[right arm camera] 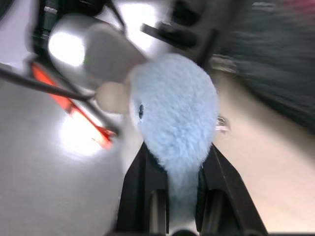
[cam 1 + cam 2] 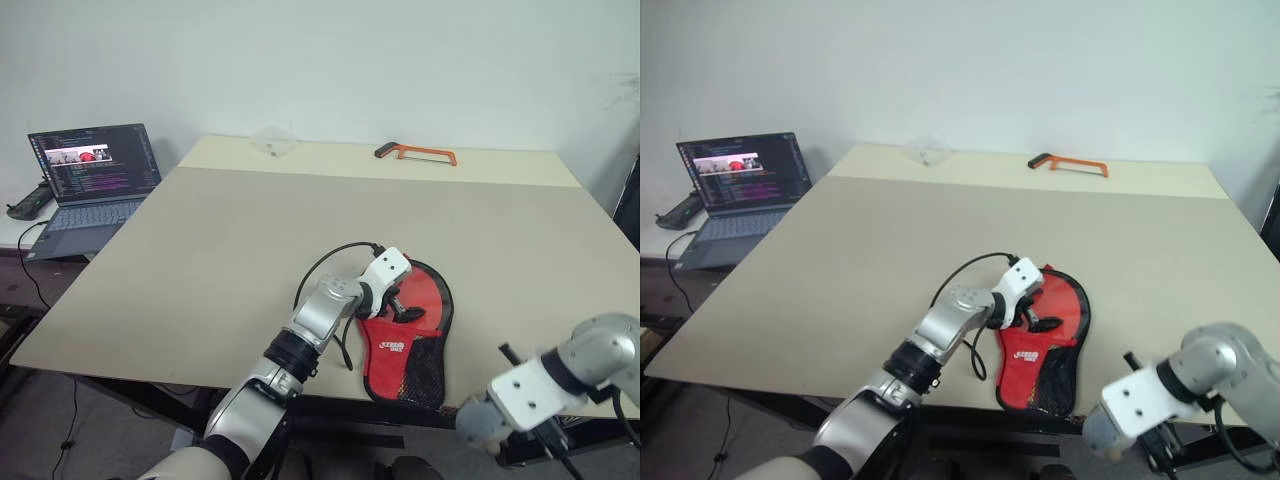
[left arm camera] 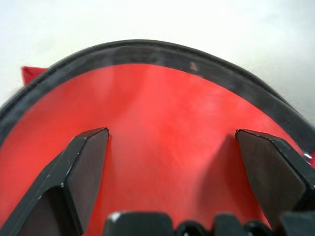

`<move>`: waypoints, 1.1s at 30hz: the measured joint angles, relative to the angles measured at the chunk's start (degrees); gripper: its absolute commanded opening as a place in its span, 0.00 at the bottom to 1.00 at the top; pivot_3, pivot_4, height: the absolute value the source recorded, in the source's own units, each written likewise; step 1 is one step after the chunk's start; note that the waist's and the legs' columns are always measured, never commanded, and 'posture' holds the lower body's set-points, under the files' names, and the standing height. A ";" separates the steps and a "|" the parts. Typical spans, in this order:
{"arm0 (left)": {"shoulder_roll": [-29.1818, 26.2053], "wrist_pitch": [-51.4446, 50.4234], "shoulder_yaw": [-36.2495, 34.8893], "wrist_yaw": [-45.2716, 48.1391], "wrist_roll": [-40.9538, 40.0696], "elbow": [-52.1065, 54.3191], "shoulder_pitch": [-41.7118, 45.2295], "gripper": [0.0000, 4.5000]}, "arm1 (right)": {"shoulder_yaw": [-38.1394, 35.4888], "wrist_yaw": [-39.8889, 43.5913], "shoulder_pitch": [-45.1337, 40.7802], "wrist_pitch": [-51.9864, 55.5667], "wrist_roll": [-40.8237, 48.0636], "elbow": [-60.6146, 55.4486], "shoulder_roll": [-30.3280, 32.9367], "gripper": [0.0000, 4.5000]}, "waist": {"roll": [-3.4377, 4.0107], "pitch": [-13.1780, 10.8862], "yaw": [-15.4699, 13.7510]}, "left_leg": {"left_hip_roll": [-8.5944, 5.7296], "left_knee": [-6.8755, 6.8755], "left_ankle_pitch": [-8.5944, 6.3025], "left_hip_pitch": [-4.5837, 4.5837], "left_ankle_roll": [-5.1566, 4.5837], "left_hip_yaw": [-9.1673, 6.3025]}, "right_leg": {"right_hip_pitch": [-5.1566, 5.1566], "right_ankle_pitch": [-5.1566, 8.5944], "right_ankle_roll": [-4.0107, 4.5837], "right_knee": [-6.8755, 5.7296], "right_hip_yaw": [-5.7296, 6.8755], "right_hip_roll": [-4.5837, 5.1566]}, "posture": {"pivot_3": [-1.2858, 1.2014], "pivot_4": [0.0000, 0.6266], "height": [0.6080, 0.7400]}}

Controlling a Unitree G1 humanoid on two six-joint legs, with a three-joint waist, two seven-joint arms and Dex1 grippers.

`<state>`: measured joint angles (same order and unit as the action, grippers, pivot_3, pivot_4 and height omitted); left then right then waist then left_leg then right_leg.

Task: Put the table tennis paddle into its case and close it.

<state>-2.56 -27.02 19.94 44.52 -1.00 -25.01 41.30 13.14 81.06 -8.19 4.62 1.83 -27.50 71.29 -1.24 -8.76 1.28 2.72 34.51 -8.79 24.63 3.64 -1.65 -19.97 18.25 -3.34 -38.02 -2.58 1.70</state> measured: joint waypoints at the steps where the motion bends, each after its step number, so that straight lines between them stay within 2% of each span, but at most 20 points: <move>1: -1.17 0.59 -0.38 2.00 -1.32 1.78 -1.13 1.00 | 0.07 0.01 -1.06 -0.17 -0.20 0.35 -0.36 0.05 | -0.07 -0.10 0.10 | 0.00 -0.02 0.00 0.11 0.00 0.00 | 0.01 -0.05 -0.08 -0.01 -0.02 -0.02 | 0.52 0.24 1.00; 3: -3.35 1.39 -0.69 6.14 -3.67 4.92 -3.39 1.00 | 0.22 0.01 -2.37 -0.17 -0.60 0.86 -0.80 0.21 | -0.12 -0.31 0.27 | 0.01 -0.02 0.00 0.17 0.00 0.05 | -0.03 -0.23 -0.38 0.02 -0.08 -0.02 | 0.52 0.24 1.00; 11: -14.33 -0.89 -2.52 16.73 -10.66 18.51 -5.07 1.00 | 1.34 -0.18 -6.63 2.69 -1.88 3.27 -3.55 0.78 | -0.11 -0.84 0.29 | 0.01 -0.01 0.01 0.18 0.00 0.09 | -0.08 -0.22 -0.37 -0.01 -0.10 0.00 | 0.52 0.24 1.00; 13: -18.53 -2.22 -3.24 19.20 -12.69 22.31 -5.91 1.00 | 1.43 0.26 -7.59 2.33 -1.77 4.39 -3.55 0.95 | -0.10 -0.86 0.37 | 0.04 -0.07 0.00 0.17 0.00 0.12 | -0.11 -0.21 -0.34 -0.01 -0.10 0.00 | 0.52 0.24 1.00; 14: -20.32 -2.80 -3.89 20.08 -13.29 23.28 -6.27 1.00 | 1.42 0.51 -8.00 2.25 -1.74 5.07 -3.53 0.99 | -0.10 -0.86 0.39 | 0.04 -0.14 0.01 0.17 0.00 0.11 | -0.12 -0.20 -0.33 -0.01 -0.09 -0.01 | 0.52 0.24 1.00; 19: -29.49 -4.94 -7.41 23.49 -16.79 27.95 -8.84 1.00 | -0.39 3.03 -8.82 2.13 1.18 7.51 -2.31 0.99 | -0.07 -1.20 0.34 | 0.06 -0.27 0.01 0.18 0.00 0.12 | -0.22 -0.13 -0.25 -0.05 -0.07 -0.01 | 0.52 0.24 1.00; 22: -37.97 -6.79 -13.94 26.07 -20.21 29.28 -11.59 1.00 | -6.59 4.28 -10.31 5.75 7.30 10.80 -1.22 0.99 | 0.04 -1.79 0.56 | 0.12 -0.29 0.01 0.18 -0.01 0.14 | -0.28 -0.20 -0.05 -0.12 -0.07 -0.03 | 0.52 0.24 1.00; 25: -44.01 -9.44 -21.52 28.20 -25.10 30.31 -13.23 1.00 | -12.71 4.74 -12.68 10.59 13.57 14.88 -0.46 0.99 | 0.02 -1.91 0.50 | 0.14 -0.36 0.01 0.18 0.00 0.14 | -0.28 -0.19 0.07 -0.09 -0.02 -0.02 | 0.52 0.24 1.00; 29: -49.38 -13.88 -29.66 29.91 -31.46 31.77 -16.09 1.00 | -18.65 4.25 -16.54 17.95 20.98 21.66 -1.87 0.99 | 0.00 -1.98 0.47 | 0.13 -0.46 0.01 0.18 0.00 0.16 | -0.31 -0.16 0.11 -0.07 -0.02 0.00 | 0.52 0.24 1.00; 33: -52.81 -13.90 -33.10 29.69 -32.28 31.85 -20.40 1.00 | -21.98 3.32 -16.96 21.57 24.83 24.94 -2.84 0.99 | 0.07 -2.02 0.33 | 0.14 -0.54 0.01 0.18 0.00 0.16 | -0.37 -0.11 0.20 -0.12 0.01 0.00 | 0.52 0.24 1.00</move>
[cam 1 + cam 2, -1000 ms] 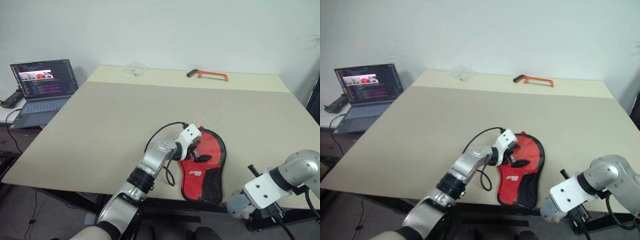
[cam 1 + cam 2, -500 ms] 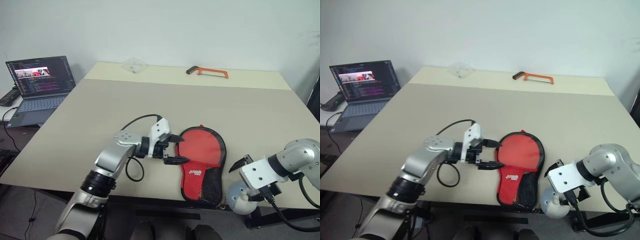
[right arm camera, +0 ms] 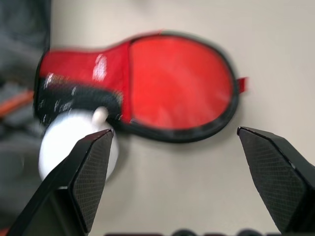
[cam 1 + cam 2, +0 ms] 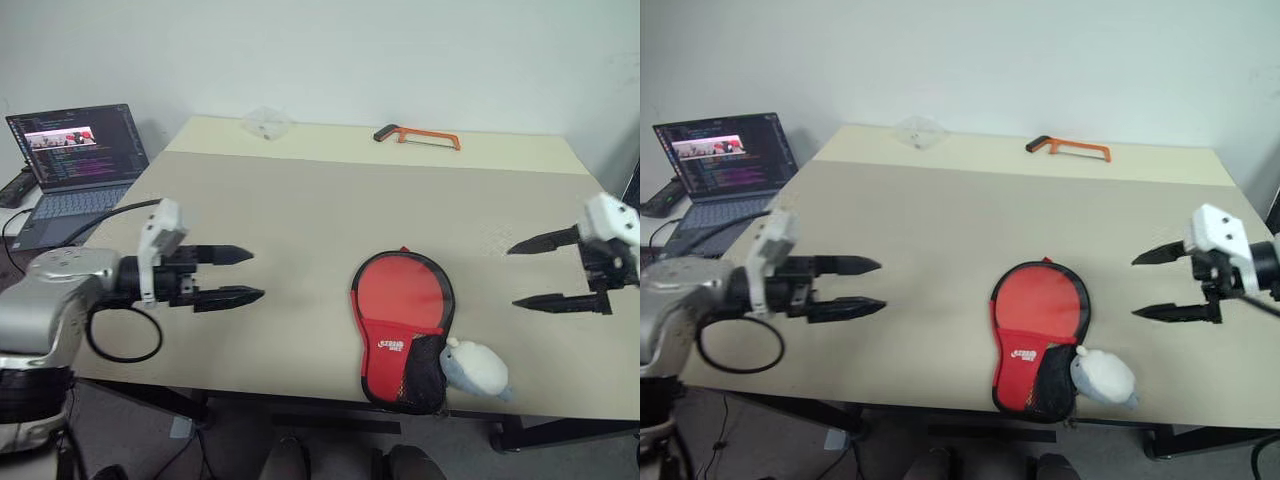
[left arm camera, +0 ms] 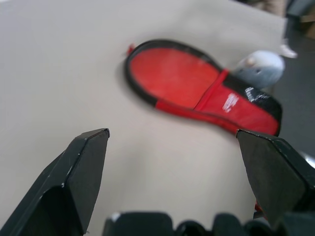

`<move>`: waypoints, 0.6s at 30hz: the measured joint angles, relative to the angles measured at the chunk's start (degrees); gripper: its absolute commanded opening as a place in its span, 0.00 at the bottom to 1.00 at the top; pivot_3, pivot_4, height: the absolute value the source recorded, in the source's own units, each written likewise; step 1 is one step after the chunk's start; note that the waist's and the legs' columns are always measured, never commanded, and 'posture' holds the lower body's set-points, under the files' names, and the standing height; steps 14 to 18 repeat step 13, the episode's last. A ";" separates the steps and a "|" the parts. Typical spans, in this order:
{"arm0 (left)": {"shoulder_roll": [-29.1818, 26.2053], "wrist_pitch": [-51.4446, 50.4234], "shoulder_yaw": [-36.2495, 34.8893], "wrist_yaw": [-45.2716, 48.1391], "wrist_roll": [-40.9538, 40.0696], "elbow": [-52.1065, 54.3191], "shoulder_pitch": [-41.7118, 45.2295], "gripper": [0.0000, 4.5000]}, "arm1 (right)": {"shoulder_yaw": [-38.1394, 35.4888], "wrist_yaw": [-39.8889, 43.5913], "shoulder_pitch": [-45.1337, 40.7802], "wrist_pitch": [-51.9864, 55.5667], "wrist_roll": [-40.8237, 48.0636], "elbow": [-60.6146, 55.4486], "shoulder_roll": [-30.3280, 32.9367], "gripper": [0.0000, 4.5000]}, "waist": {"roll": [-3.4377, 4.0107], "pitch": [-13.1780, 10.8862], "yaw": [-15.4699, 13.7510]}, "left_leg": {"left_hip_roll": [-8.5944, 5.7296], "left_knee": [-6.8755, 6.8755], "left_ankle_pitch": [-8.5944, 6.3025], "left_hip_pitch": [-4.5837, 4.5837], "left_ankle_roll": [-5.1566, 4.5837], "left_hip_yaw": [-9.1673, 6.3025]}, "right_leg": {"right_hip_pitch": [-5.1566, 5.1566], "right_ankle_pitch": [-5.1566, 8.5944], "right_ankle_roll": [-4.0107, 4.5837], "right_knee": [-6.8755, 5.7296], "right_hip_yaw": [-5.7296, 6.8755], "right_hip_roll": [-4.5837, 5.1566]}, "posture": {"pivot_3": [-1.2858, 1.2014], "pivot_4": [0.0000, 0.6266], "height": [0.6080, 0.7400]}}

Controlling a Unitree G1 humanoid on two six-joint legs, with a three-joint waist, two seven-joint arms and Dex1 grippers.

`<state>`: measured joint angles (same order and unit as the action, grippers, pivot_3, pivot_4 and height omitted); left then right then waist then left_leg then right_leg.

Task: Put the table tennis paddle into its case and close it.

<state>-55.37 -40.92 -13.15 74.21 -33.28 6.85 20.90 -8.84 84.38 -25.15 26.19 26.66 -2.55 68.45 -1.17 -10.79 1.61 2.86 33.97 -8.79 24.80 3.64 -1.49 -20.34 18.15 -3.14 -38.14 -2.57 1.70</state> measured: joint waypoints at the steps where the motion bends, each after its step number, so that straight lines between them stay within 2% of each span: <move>1: -0.45 0.13 -0.01 -0.39 0.18 0.03 -0.77 1.00 | -0.14 -0.30 0.02 0.41 0.46 0.00 -0.17 0.99 | 0.02 -0.01 0.01 | 0.00 0.00 0.00 0.00 0.00 0.02 | -0.03 0.00 0.00 0.00 -0.02 -0.01 | 0.52 0.24 1.00; 5: -1.25 0.04 -0.14 -1.70 0.41 0.27 -2.43 1.00 | -0.12 -1.84 -0.01 2.42 1.61 -1.79 -0.71 0.99 | 0.04 -0.02 0.10 | 0.02 0.00 0.00 0.01 0.00 0.09 | -0.11 0.03 -0.03 -0.07 -0.08 -0.01 | 0.52 0.24 1.00; 11: -1.34 -2.75 -1.76 -5.30 -1.77 7.03 -7.10 1.00 | 2.34 -2.01 -0.78 2.95 1.61 -4.58 -2.18 0.99 | 0.05 -0.03 0.13 | 0.05 -0.01 0.00 0.04 0.00 0.13 | -0.18 0.02 -0.01 -0.13 -0.11 -0.02 | 0.52 0.24 1.00; 18: -1.39 -3.71 -2.36 -6.59 -2.18 7.39 -7.59 1.00 | 3.80 -2.01 -2.70 3.21 1.59 -4.55 -2.83 0.99 | 0.03 -0.04 0.14 | 0.04 0.02 0.00 0.04 0.00 0.16 | -0.30 0.07 0.03 -0.38 -0.16 -0.02 | 0.52 0.24 1.00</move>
